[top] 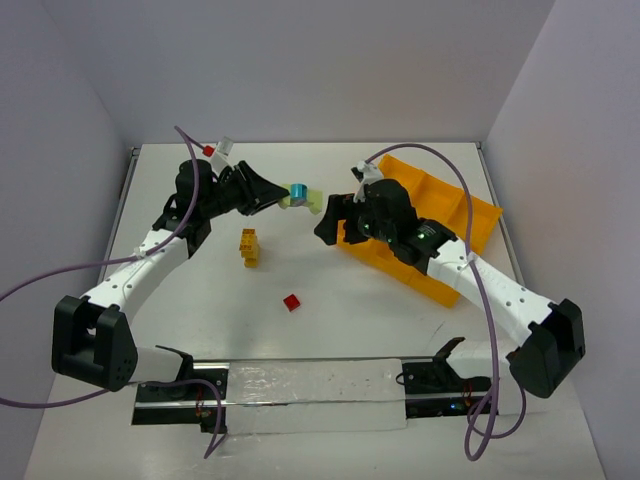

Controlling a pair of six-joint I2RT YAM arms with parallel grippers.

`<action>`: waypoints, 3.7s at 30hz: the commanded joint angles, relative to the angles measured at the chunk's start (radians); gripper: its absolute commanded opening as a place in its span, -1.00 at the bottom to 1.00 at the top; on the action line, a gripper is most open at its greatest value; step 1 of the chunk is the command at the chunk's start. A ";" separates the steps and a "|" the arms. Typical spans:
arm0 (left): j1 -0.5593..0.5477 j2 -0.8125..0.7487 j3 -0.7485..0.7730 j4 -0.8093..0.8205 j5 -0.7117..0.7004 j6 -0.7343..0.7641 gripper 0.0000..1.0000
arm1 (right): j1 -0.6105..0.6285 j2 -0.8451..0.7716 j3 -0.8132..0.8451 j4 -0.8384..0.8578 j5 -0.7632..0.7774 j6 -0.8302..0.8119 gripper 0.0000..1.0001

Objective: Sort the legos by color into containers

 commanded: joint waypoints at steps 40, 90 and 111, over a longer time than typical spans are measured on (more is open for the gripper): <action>0.007 -0.074 -0.015 0.009 0.026 0.026 -1.00 | 0.038 0.214 0.189 0.131 0.225 -0.055 -1.00; 0.081 -0.212 0.231 -0.651 -0.600 0.245 -1.00 | 0.156 0.630 0.313 -0.008 0.303 -0.102 -1.00; 0.077 -0.126 0.198 -0.588 -0.438 0.275 -1.00 | 0.168 0.529 0.235 0.022 0.325 -0.086 -1.00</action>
